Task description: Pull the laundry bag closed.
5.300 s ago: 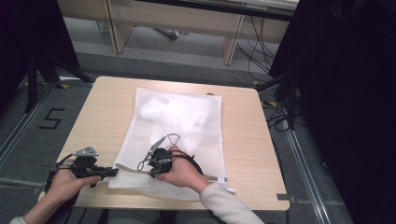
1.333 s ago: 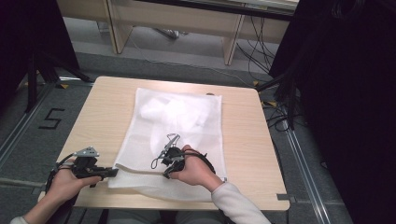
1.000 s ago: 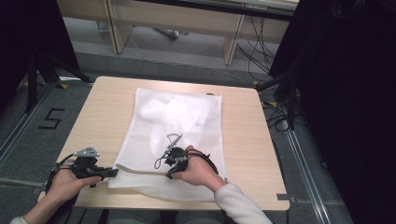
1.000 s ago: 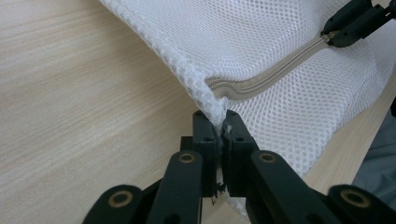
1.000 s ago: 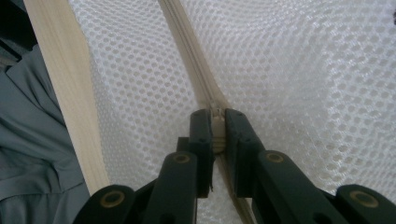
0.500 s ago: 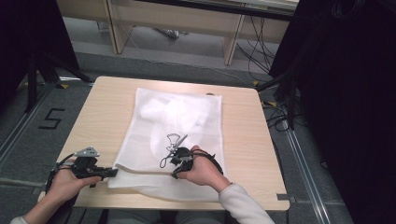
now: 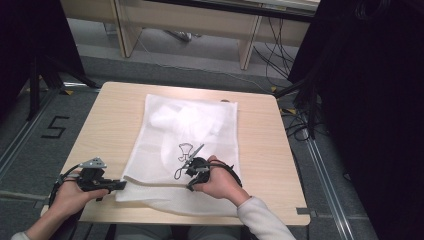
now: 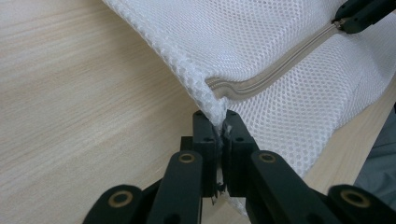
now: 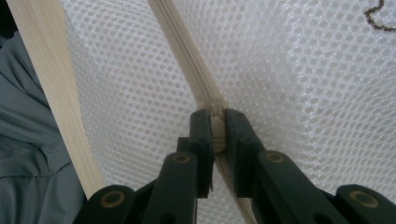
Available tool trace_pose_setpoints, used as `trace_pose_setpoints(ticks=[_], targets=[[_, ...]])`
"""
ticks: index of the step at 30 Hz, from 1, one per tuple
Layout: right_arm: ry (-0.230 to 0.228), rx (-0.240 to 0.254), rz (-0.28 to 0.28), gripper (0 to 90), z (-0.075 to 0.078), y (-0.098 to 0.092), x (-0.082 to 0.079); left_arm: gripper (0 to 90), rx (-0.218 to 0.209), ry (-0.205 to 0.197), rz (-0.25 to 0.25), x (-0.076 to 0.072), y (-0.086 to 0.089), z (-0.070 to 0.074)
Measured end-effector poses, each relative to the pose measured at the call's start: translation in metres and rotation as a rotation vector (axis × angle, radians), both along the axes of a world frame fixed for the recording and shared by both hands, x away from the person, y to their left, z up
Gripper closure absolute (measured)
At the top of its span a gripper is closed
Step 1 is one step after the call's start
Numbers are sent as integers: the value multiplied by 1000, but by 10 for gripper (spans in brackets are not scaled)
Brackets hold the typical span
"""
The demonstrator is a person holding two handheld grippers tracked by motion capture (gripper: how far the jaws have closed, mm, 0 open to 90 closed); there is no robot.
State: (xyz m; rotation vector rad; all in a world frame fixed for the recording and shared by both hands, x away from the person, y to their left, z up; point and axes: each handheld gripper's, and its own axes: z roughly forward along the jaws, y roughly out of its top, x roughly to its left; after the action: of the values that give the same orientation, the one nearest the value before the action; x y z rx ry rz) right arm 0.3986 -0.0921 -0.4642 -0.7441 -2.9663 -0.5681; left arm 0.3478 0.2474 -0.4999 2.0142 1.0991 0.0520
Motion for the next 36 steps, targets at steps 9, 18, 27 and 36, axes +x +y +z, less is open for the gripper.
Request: trace_pose_setpoints(ticks=[9,18,27,36], targets=[[-10,-4,-3,826,1,-5,1,853,0,1,-2,0,0,0],[-4,3,-14,827,3,-9,0,853,2,-2,-1,0,0,0],[-19,-12,-25,827,3,-15,0,853,3,1,0,0,0,0],[-15,-9,-21,827,3,-17,0,853,2,-1,1,0,0,0]])
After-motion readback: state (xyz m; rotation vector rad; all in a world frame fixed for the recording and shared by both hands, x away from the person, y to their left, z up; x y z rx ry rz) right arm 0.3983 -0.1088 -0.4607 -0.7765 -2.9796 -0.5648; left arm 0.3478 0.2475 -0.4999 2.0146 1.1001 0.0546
